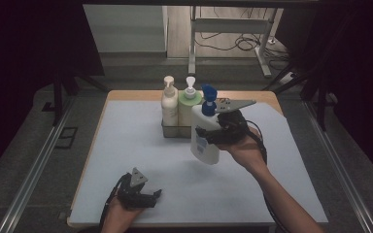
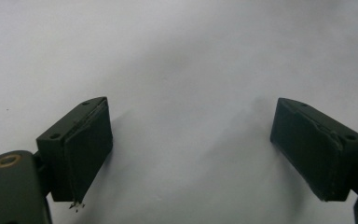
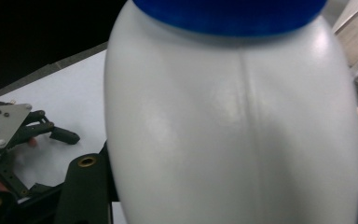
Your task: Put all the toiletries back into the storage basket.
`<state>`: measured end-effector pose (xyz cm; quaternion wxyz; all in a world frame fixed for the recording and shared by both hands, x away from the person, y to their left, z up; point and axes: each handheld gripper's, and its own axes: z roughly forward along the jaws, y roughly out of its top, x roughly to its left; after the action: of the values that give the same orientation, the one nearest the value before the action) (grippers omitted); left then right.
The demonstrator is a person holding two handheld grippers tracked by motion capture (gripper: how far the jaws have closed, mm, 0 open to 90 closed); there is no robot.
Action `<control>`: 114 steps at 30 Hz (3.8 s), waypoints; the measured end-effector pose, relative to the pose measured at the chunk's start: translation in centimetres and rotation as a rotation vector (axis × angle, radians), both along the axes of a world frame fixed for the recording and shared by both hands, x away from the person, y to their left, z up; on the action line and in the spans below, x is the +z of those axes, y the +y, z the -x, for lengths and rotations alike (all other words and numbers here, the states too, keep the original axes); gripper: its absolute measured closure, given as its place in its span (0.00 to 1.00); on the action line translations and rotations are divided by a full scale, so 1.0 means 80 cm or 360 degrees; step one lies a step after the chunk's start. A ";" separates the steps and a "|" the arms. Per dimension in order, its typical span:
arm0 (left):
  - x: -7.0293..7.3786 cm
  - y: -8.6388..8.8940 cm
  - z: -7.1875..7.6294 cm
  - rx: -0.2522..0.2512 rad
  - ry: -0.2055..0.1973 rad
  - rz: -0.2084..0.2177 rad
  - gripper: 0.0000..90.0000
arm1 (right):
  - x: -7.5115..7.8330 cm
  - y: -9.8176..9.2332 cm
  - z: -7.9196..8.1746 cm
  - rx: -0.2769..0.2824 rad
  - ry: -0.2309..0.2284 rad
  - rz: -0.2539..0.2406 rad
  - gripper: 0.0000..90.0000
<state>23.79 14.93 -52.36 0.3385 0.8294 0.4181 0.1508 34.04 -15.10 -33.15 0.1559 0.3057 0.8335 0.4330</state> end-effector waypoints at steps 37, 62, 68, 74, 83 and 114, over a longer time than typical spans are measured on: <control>0.000 0.000 0.000 0.0004 -0.0001 0.0004 0.14 | 0.032 -0.035 -0.084 -0.0256 -0.0128 -0.0027 0.44; -0.001 0.000 0.000 0.0010 -0.0005 0.0015 0.14 | 0.022 -0.025 -0.144 -0.0377 -0.0204 -0.0036 0.44; -0.001 0.000 0.000 0.0010 -0.0005 0.0014 0.14 | 0.016 -0.024 -0.154 -0.0395 -0.0217 -0.0041 0.44; -0.001 0.000 0.000 0.0011 -0.0005 0.0015 0.14 | 0.007 -0.026 -0.162 -0.0417 -0.0221 -0.0043 0.44; -0.001 0.000 0.000 0.0010 -0.0001 0.0016 0.14 | -0.012 -0.027 -0.167 -0.0426 -0.0199 -0.0030 0.44; 0.000 0.000 0.000 0.0008 -0.0002 0.0013 0.14 | -0.059 -0.035 -0.163 -0.0384 -0.0077 -0.0001 0.45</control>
<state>23.76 14.92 -52.40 0.3417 0.8268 0.4207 0.1505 47.09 -17.91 -37.88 0.2266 0.3933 0.7866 0.4186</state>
